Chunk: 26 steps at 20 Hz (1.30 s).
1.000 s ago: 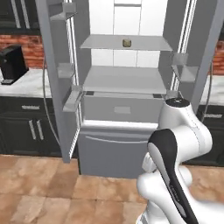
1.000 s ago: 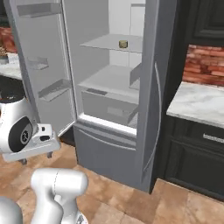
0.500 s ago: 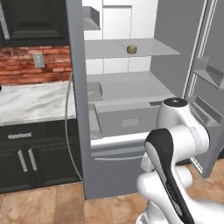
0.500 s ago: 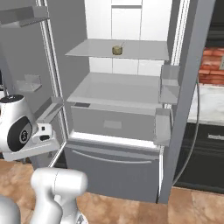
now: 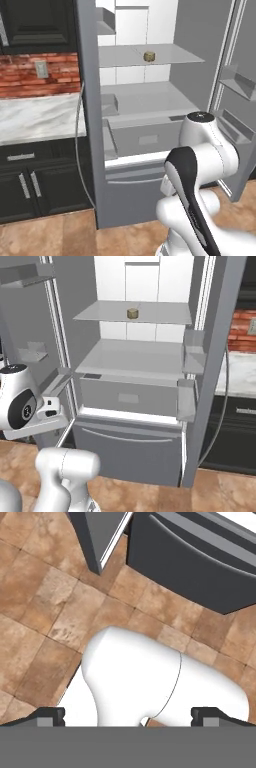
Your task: Retrieve the sausage and cheese from the fridge and place them on the cutting board on the counter.
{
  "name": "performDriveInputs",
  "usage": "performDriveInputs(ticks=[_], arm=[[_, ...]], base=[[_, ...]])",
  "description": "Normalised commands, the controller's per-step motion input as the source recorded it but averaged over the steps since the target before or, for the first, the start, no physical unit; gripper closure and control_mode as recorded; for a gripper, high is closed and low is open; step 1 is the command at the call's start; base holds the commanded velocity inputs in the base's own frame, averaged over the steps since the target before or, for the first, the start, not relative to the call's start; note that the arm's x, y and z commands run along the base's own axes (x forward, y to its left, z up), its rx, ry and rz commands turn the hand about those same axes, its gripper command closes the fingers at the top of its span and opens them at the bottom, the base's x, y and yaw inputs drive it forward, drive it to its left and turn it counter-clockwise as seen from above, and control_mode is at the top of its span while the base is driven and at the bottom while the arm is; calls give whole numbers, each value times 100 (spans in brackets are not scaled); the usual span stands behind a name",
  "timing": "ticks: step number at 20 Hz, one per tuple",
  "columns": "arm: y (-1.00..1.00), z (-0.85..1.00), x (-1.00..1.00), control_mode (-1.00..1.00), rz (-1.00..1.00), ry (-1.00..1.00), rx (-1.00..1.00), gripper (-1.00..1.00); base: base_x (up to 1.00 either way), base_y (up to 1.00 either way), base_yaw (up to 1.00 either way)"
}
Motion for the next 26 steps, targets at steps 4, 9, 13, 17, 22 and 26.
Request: performDriveInputs(ticks=[4,9,13,17,22,26], arm=[[0,0,0,100,0,0,0,-100],[0,0,0,100,0,0,0,-100],[0,0,0,100,0,0,0,-100],[0,0,0,100,0,0,0,-100],[0,0,0,100,0,0,0,-100],[0,0,0,100,0,0,0,-100]], base=[[12,-28,-2],[10,-72,0],[27,-69,0],[66,-25,0],[64,2,0],[56,14,-1]])
